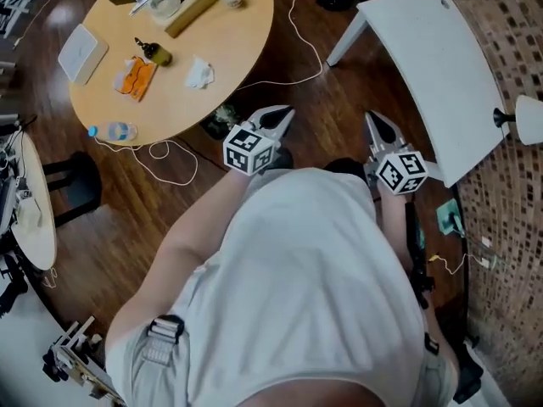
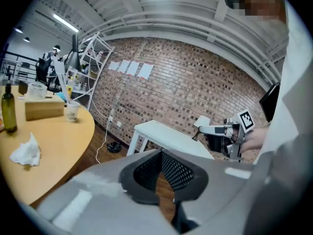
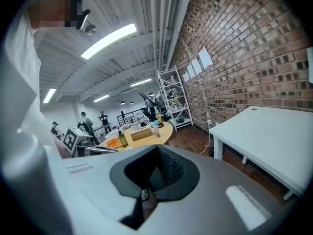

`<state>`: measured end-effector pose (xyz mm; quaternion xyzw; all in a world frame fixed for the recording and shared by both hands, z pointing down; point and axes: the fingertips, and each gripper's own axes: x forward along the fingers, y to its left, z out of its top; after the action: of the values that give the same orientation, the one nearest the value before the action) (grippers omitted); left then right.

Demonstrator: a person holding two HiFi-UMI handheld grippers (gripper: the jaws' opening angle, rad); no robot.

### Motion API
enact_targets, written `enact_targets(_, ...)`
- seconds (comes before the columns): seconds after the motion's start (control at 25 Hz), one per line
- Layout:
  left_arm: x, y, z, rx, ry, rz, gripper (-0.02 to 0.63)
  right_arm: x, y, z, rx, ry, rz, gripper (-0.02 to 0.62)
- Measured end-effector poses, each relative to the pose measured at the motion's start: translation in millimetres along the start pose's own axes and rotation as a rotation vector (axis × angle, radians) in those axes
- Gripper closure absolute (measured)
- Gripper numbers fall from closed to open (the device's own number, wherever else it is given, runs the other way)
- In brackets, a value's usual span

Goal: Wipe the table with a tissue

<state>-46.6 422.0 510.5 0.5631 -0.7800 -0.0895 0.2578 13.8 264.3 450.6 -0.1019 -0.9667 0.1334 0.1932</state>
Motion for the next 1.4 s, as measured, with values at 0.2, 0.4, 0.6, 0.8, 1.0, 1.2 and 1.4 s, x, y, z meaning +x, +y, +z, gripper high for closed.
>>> enact_targets(0.2,-18.0,32.7,-4.8,-0.047,-0.003,0.102,0.601,38.6,17.0,7.4,-0.029,0.042,0.095,0.588)
enact_targets(0.4,-15.8,47.9,-6.5,-0.078,0.003,0.175,0.601,78.0,13.2,3.6,-0.022,0.098,0.186,0.588)
enact_targets(0.6,-7.3,80.0,5.7,-0.101,0.013,0.277,0.601,128.9,2.9,12.6,-0.039,0.135,0.299,0.588)
enact_targets(0.8,22.8,101.7,36.0,-0.098,0.007,0.337,0.601,176.0,-24.3,43.0,-0.069,0.144,0.382,0.588)
enact_targets(1.0,45.4,117.1,52.0,-0.111,0.011,0.400,0.601,208.2,-43.5,54.5,-0.065,0.168,0.457,0.588)
enact_targets(1.2,47.7,136.5,60.5,-0.130,0.006,0.496,0.601,231.5,-44.8,54.7,-0.077,0.208,0.557,0.588)
enact_targets(1.4,47.8,146.7,65.9,-0.161,0.000,0.545,0.601,242.3,-37.5,51.3,-0.102,0.243,0.644,0.588)
